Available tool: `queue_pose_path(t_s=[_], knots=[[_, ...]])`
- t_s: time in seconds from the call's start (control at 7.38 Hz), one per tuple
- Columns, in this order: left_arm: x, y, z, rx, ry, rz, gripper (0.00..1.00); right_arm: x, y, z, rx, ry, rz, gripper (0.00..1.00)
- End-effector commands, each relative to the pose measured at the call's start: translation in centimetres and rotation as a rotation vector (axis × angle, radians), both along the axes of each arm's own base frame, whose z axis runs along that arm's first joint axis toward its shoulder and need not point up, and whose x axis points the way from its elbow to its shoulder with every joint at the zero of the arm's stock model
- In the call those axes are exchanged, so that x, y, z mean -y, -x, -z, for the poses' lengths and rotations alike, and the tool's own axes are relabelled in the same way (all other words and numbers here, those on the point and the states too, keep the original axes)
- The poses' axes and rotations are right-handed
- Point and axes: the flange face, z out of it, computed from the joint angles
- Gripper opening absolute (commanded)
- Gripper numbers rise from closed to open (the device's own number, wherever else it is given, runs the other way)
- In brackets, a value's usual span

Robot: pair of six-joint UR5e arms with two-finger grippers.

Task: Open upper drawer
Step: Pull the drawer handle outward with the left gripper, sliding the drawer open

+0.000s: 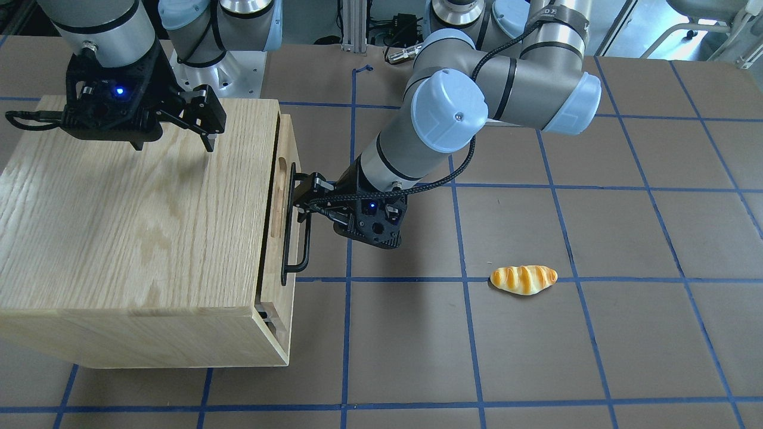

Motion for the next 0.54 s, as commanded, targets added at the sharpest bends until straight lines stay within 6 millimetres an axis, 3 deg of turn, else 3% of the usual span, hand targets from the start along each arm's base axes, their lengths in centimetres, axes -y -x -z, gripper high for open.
queue_pose_path(t_s=[0.0,0.41], knots=[[0.7,-4.1,0.6,0.066,0.014,-0.039,1.0,0.0,0.0,0.0,0.0,0.0,0.0,1.0],[1.6,-13.1,-1.1,0.096,-0.069,-0.176,1.0,0.0,0.0,0.0,0.0,0.0,0.0,1.0]])
